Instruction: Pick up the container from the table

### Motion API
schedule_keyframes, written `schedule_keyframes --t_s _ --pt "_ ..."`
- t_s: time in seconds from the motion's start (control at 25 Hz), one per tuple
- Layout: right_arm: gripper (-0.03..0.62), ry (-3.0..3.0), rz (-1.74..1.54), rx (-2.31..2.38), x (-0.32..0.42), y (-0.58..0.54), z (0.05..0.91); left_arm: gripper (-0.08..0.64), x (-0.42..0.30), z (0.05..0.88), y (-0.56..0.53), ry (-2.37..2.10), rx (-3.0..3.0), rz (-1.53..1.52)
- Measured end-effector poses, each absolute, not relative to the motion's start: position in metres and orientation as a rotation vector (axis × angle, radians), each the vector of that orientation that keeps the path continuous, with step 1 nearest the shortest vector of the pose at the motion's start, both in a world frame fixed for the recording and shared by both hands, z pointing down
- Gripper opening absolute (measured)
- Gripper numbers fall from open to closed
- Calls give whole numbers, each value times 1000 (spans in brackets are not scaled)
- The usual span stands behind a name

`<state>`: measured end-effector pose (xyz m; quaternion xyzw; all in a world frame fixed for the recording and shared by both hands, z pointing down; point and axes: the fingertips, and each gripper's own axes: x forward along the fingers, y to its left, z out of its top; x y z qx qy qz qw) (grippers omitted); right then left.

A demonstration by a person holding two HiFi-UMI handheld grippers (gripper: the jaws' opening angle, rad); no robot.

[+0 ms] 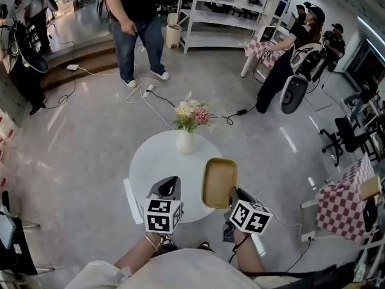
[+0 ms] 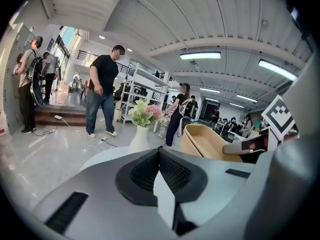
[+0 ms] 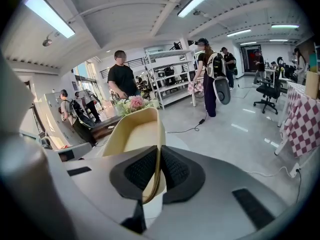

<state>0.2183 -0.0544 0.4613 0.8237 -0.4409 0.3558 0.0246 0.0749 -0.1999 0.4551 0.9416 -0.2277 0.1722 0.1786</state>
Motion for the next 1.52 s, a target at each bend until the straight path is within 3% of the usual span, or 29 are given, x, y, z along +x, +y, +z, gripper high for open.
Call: schedule_keyframes --t_s 0.88,1.52 --pt "44 -1121 1135 2811 333 110 458 17 224 442 -64 -370 2799 534" --pt "44 -1050 1174 2893 339 153 463 17 254 434 -24 -251 2869 536"
